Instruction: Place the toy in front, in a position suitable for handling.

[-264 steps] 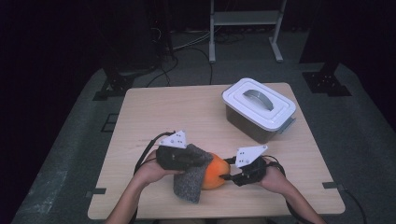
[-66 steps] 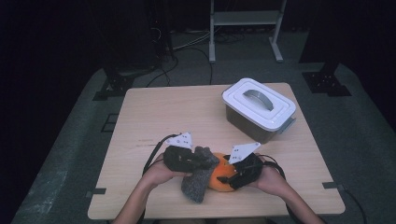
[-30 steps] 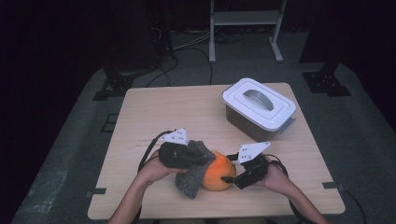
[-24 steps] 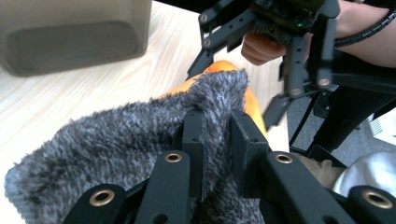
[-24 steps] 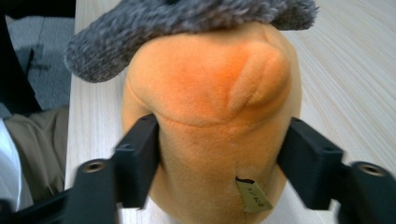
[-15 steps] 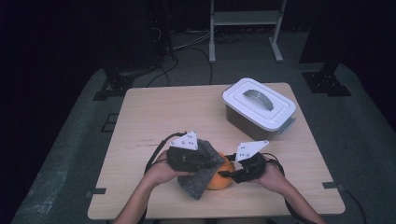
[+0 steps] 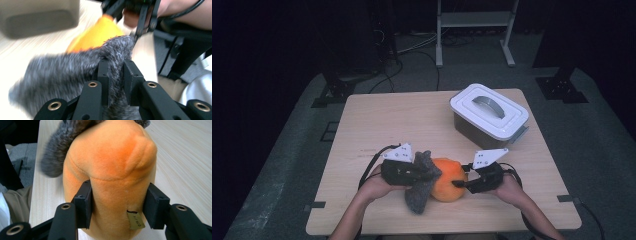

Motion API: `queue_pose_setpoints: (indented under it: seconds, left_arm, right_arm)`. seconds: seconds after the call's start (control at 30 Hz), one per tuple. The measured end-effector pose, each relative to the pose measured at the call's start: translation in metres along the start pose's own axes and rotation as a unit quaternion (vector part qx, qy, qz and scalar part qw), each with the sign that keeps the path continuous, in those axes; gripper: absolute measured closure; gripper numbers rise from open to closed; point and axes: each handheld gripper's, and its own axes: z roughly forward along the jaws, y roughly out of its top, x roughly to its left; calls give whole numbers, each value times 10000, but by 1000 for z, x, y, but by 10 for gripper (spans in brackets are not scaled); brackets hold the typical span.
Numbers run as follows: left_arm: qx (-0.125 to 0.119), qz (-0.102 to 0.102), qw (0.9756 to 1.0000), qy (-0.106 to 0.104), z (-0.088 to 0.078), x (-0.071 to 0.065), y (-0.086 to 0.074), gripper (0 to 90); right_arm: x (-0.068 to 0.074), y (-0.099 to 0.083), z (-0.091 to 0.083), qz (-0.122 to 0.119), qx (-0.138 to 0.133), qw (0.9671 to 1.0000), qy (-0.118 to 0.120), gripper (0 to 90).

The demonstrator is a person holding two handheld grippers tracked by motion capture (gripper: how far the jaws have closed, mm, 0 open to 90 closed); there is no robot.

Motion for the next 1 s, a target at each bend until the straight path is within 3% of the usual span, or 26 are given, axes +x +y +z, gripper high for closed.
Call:
queue_pose_setpoints:
  seconds: [0.13,0.27,0.47,0.57,0.67,0.77,0.9,1.0]
  left_arm:
    - [-32,96,9999,-65,5,-2,11,772]
    - [20,158,9998,-79,11,-4,20,773]
    - [123,77,9996,227,0,2,17,772]
    - [136,-4,9996,248,-2,5,12,773]
    - [117,-76,9998,152,3,4,8,773]
    - [93,-97,9999,78,5,3,7,774]
    - [113,-47,9999,-7,7,-1,9,774]
    - [104,0,9999,-75,9,-5,11,774]
  right_arm:
    - [12,5,6,-278,85,9996,-36,475]
    - [16,6,6,-373,109,9992,-41,478]
    - [13,0,-1,-569,148,9982,93,483]
    - [9,-3,-5,-411,132,9990,105,459]
    - [6,1,-5,-103,170,9998,67,344]
    - [10,7,-3,-47,278,9996,48,285]
    - [13,13,-1,-114,400,9991,84,279]
    - [11,14,1,-37,355,9992,158,291]
